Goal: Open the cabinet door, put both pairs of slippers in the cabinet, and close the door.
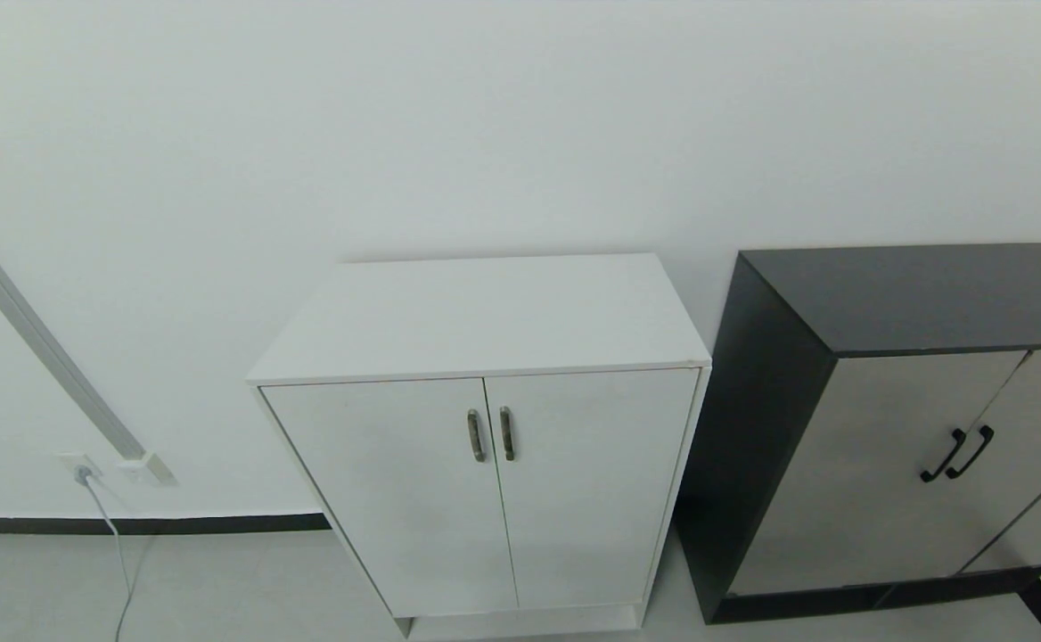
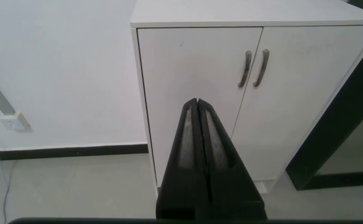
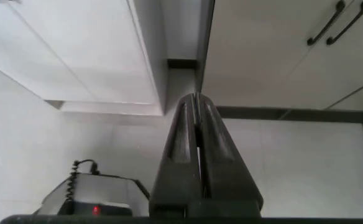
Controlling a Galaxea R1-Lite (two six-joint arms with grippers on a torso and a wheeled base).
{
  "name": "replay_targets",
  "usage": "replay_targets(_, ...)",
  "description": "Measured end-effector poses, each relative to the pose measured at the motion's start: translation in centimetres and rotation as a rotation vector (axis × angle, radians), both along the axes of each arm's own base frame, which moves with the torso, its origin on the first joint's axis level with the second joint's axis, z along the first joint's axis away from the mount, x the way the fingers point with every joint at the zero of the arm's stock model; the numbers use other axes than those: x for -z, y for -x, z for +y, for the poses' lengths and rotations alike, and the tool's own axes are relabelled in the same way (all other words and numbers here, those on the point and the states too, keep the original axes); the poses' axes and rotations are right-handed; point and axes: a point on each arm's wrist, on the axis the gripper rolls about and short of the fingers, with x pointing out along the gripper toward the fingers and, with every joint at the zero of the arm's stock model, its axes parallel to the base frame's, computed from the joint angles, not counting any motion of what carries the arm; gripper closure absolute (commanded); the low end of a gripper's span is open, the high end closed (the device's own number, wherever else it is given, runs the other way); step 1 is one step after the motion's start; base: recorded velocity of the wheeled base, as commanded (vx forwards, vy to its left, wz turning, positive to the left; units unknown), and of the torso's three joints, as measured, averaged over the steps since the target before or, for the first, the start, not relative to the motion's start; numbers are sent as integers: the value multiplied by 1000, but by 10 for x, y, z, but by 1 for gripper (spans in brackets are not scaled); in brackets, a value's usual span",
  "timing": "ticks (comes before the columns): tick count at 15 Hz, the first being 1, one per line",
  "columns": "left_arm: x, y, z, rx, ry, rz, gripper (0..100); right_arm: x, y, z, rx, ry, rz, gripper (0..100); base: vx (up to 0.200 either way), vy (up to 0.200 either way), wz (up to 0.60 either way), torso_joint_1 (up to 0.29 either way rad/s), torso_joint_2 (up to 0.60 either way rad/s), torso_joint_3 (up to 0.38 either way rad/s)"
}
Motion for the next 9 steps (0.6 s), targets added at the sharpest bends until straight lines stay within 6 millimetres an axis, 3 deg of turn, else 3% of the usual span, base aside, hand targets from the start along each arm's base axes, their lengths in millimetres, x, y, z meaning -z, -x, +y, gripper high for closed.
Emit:
replay_targets(4, 0, 0, 0, 0, 0, 0, 100, 10, 23, -5, -40, -26, -37, 100, 0, 0, 0, 0, 0, 0)
replay_targets(9, 0, 0, 0, 0, 0, 0, 100, 18, 36, -7, -73, -44, -64, 100, 0, 0, 0, 0, 0, 0)
